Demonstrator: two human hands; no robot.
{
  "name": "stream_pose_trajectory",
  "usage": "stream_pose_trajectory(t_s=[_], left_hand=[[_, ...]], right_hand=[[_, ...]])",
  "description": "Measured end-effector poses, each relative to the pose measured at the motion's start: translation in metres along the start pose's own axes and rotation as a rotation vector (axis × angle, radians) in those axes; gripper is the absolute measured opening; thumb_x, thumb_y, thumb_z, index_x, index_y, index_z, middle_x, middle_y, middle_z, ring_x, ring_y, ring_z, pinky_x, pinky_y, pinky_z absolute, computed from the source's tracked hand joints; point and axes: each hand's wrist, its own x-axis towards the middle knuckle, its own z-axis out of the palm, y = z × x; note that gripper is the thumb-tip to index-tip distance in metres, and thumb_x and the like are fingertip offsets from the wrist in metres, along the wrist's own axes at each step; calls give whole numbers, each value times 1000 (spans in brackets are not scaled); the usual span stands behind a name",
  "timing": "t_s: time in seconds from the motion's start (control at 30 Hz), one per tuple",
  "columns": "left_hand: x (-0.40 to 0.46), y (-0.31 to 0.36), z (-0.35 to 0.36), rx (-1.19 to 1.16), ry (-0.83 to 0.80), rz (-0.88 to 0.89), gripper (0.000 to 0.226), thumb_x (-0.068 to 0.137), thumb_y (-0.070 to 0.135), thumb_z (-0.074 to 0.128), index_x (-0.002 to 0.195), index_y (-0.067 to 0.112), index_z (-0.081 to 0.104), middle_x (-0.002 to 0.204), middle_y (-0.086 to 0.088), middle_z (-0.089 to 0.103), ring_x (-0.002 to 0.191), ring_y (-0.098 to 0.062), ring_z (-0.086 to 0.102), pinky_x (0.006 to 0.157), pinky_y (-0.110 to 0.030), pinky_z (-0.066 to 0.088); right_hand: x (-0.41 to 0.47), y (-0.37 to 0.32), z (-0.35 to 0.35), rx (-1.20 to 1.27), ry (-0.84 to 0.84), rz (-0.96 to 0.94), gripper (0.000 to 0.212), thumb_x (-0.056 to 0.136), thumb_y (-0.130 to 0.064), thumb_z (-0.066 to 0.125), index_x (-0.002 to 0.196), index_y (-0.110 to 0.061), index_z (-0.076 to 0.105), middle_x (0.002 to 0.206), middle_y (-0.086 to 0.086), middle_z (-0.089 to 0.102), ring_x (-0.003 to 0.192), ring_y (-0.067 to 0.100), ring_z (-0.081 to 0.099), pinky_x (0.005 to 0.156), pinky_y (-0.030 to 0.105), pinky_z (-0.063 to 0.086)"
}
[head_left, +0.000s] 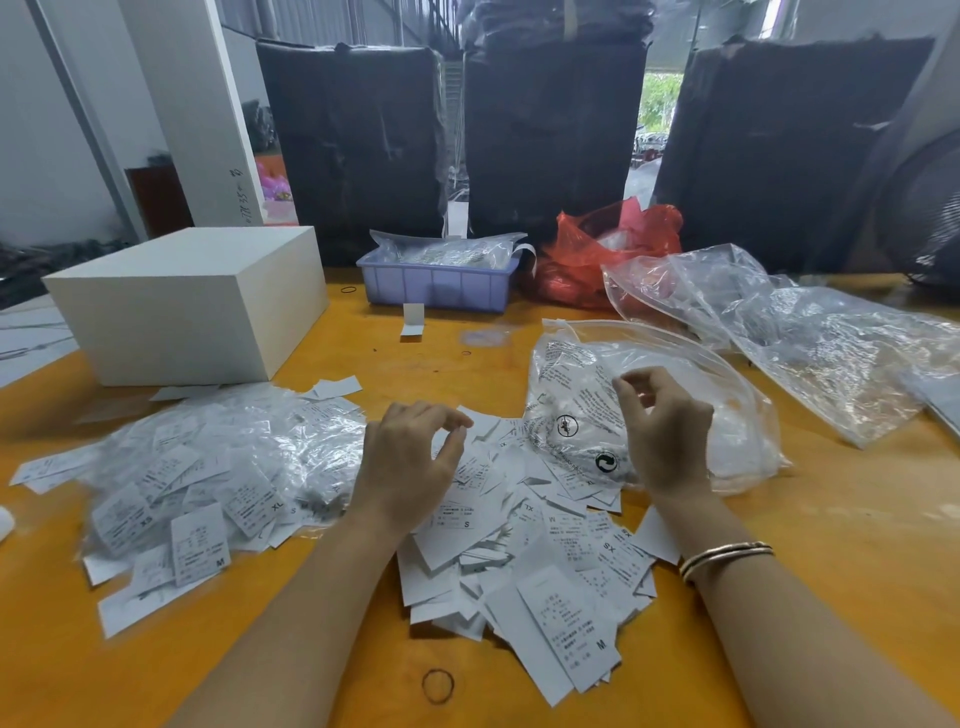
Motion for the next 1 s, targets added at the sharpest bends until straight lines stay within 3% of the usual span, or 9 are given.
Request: stream_pose_trajectory(t_s=[0.07,0.2,0.37,0.47,0.57,0.7,0.8,0.87,1.0], left_hand=[[0,0,0,-10,0,10,11,89,16,61,95,18,70,95,5,69,100,-20,56,85,-42,42],[0,0,1,-36,12,8,14,90,13,59,95,19,70,97,4,70,99,-21,57,84,-45,44],[1,-1,-1,-84,36,-41,18,91,8,56,97,17,71,98,3,70,100,-22,56,86,-46,44],[3,2,-4,-160,54,-60,19,92,9,54,100,17,70,97,5,68,101,-19,55,88,-40,44],[4,7,-10,-378,-31,-93,18,95,27,52,106,28,65,102,15,64,105,-8,54,83,-11,38],[4,12,-14,-646,-311,-130,41,83,51,46,124,43,47,117,20,56,110,10,50,84,-12,40],[3,10,-14,-726,-400,-188,47,79,51,54,125,42,48,119,18,58,114,4,51,87,-17,42],[4,6,-17,-773,-423,-210,41,79,47,62,115,27,61,109,11,66,107,-1,59,84,-19,46],[6,4,-23,-894,-153,-268,19,77,33,65,83,16,62,75,9,68,79,-5,64,73,-20,46]], right_hand=[[-1,-4,1,-12,-11,-56,12,90,-16,61,89,-6,68,73,4,69,64,18,61,76,49,48],[-1,1,2,-25,-45,-16,18,94,-17,55,98,-6,69,73,8,70,65,26,64,77,50,48],[4,12,-3,-7,41,152,22,92,-18,59,107,-8,70,100,13,69,91,30,61,82,52,46],[5,0,-6,141,115,-3,14,89,-10,61,96,-1,69,86,15,65,73,18,57,71,32,51],[-9,-28,-1,461,-207,-49,11,89,2,56,93,-5,64,76,7,67,58,3,58,59,14,50],[-30,-59,14,741,-644,27,31,86,11,52,90,-16,64,71,-4,66,59,7,59,60,17,50],[-32,-63,18,853,-746,80,34,87,10,48,99,-15,67,70,-5,66,61,12,57,61,19,45],[-32,-62,18,896,-786,112,35,89,6,46,104,-20,65,69,-5,64,62,11,56,61,21,43],[-33,-69,24,875,-640,263,21,97,-5,44,111,-14,57,75,1,65,63,9,57,61,20,43]])
